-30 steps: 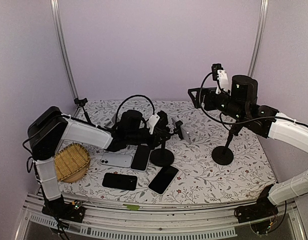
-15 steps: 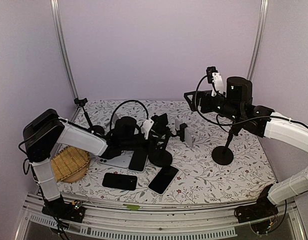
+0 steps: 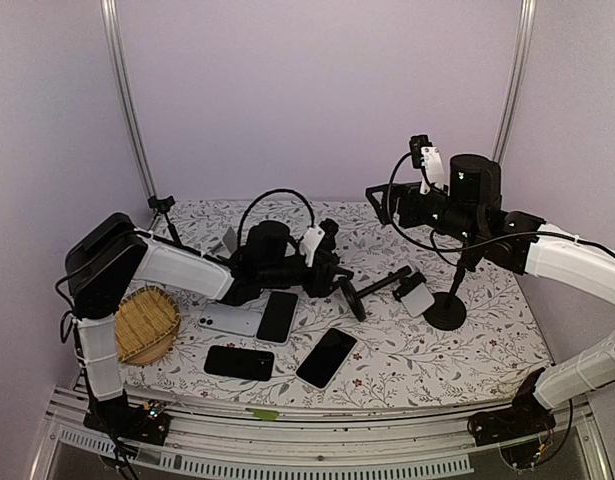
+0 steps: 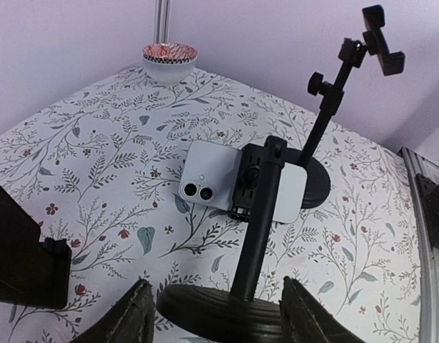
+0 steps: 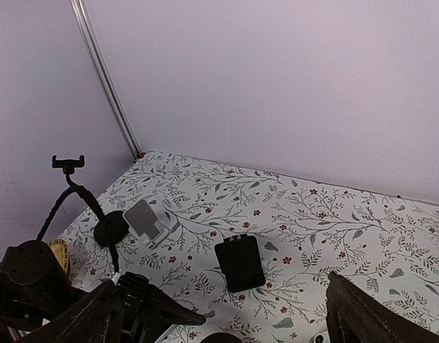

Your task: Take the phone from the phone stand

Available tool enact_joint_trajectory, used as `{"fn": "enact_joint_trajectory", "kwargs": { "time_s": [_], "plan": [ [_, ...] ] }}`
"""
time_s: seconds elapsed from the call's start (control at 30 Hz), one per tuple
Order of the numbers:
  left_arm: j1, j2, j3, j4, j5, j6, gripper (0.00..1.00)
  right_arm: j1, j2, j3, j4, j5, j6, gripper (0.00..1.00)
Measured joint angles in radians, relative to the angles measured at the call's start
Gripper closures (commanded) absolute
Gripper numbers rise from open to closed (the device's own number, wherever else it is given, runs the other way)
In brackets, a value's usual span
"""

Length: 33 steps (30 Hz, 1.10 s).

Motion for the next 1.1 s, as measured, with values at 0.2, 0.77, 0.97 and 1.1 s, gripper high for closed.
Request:
{"fn": "enact_joint_trajectory", "kwargs": {
  "time_s": [0.2,0.77,0.97,1.1],
  "plan": [
    [-0.002,0.084,0.123,-0.092,0.038,0.012,0.31,0.0,0.0,0.0,0.0,0.001,0.0,0.01],
    [-0.071,0.472,0.802,-0.491,0.021,0.091,0.27,0.0,-0.014,0.0,-0.002,0.024,-0.009,0.01],
    [-0.076,0.558,0.93,-0.587,0.029,0.105,0.27,0.0,-0.024,0.0,-0.002,0.034,-0.014,0.01],
    [-0.082,0.578,0.966,-0.622,0.027,0.107,0.28,0.0,-0.026,0.0,-0.002,0.034,-0.015,0.01]
  ]
}}
